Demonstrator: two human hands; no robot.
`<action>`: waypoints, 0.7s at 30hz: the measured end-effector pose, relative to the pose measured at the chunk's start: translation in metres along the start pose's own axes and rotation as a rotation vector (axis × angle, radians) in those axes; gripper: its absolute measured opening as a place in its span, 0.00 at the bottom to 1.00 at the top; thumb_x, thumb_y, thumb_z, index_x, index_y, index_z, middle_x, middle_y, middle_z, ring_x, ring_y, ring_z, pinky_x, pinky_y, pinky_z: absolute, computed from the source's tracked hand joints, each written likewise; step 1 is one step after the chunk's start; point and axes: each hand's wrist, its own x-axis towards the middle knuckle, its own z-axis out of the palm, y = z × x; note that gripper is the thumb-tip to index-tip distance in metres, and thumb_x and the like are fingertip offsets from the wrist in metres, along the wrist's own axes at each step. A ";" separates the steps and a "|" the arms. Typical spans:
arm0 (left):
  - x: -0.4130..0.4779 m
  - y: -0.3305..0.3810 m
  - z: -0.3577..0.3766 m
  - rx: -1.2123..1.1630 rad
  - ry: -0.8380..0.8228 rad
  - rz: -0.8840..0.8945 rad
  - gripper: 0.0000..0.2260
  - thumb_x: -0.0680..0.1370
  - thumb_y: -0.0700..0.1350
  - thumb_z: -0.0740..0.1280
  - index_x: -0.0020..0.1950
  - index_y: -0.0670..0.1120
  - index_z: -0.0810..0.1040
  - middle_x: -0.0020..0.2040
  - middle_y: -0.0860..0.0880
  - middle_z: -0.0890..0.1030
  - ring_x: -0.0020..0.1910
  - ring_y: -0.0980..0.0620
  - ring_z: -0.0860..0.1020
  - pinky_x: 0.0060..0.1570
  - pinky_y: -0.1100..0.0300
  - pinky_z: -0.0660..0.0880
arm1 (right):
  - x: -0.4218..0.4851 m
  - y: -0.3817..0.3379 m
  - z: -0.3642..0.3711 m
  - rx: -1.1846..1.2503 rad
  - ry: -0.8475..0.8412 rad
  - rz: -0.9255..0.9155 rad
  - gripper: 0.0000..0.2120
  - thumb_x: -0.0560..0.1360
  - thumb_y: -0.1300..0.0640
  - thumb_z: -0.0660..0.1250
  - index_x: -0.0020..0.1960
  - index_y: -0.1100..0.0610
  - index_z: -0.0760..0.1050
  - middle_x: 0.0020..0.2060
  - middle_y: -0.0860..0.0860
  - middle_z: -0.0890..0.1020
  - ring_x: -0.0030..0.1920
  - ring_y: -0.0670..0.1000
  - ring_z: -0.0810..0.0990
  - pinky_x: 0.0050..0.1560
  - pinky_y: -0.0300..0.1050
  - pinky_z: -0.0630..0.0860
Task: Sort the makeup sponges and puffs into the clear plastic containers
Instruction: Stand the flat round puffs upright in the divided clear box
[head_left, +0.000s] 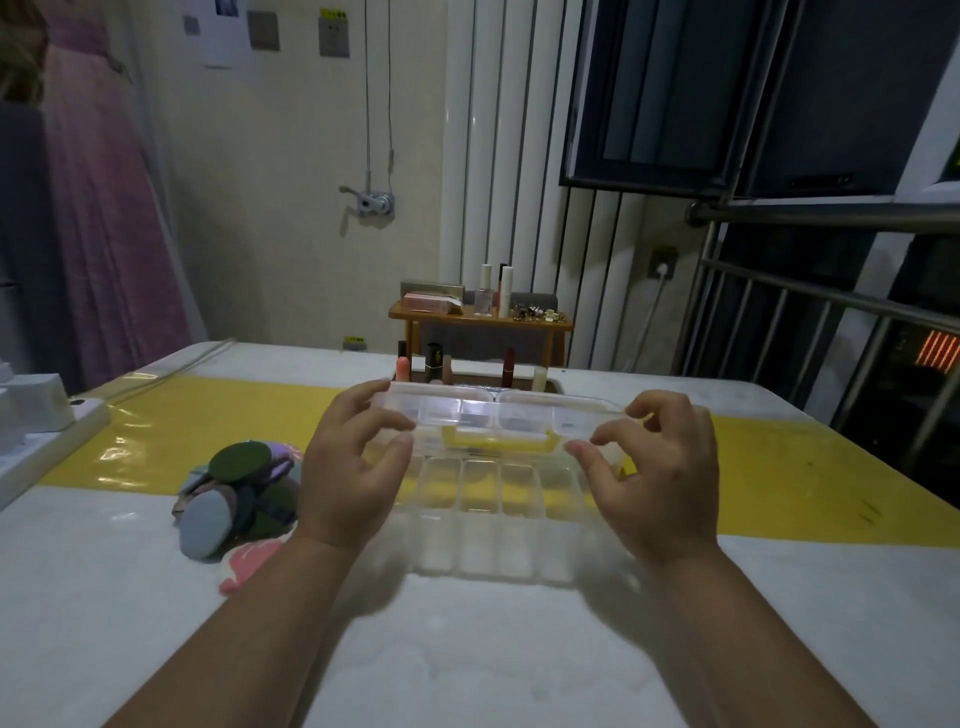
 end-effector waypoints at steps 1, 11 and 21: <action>0.001 0.000 0.001 -0.023 -0.028 -0.077 0.08 0.71 0.49 0.65 0.46 0.51 0.81 0.64 0.54 0.74 0.64 0.57 0.70 0.61 0.64 0.66 | 0.002 -0.002 0.000 -0.016 -0.003 0.002 0.10 0.68 0.51 0.78 0.38 0.57 0.82 0.42 0.54 0.75 0.41 0.52 0.70 0.38 0.45 0.68; 0.012 -0.002 0.001 -0.355 -0.261 -0.485 0.29 0.73 0.27 0.64 0.61 0.59 0.79 0.60 0.57 0.75 0.57 0.60 0.74 0.46 0.60 0.77 | 0.017 -0.019 0.002 0.003 -0.191 0.068 0.11 0.71 0.61 0.74 0.52 0.55 0.82 0.44 0.51 0.80 0.41 0.52 0.79 0.37 0.41 0.70; 0.020 -0.002 0.000 -0.376 -0.329 -0.586 0.40 0.71 0.21 0.56 0.73 0.58 0.68 0.68 0.48 0.71 0.66 0.50 0.70 0.48 0.57 0.78 | 0.047 -0.040 0.038 0.100 -0.855 0.213 0.27 0.72 0.47 0.72 0.70 0.45 0.72 0.65 0.44 0.71 0.66 0.50 0.70 0.65 0.48 0.70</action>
